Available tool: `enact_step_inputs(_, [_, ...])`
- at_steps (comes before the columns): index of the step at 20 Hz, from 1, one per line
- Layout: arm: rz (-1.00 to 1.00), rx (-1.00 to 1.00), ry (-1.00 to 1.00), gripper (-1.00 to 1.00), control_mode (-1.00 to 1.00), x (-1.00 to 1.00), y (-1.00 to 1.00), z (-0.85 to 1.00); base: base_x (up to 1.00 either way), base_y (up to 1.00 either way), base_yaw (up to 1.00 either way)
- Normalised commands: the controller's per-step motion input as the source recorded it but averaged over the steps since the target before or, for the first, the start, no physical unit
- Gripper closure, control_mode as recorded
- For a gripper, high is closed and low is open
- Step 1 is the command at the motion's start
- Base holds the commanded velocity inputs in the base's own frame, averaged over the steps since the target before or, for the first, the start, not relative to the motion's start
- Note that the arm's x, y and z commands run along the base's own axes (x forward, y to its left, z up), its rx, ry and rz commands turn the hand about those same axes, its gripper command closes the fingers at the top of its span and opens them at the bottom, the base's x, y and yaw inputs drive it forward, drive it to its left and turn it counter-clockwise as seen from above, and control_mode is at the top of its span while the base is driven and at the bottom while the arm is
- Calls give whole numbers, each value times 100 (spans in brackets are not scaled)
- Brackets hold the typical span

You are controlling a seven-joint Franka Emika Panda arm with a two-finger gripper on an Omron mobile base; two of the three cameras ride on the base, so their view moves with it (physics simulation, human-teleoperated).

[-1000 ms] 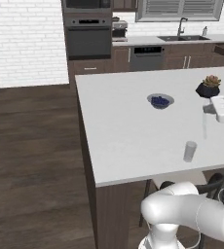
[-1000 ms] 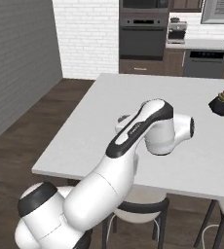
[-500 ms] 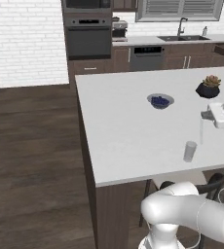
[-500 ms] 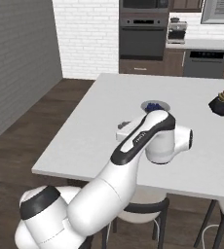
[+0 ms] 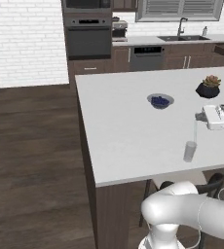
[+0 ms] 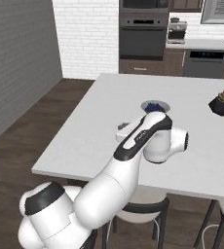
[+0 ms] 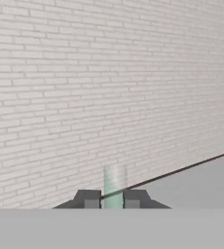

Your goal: Take a straw from the drawer in front and place it inside the glass cup on the dining counter.

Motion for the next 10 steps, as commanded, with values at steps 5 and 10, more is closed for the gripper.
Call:
enact_step_inputs(5, [0, 0, -4, 100, -100, 7, -11, -13, 0, 0, 0])
enact_step_inputs(10, [1, 0, -9, 100, -100, 0, -24, -7, 0, 0, 0])
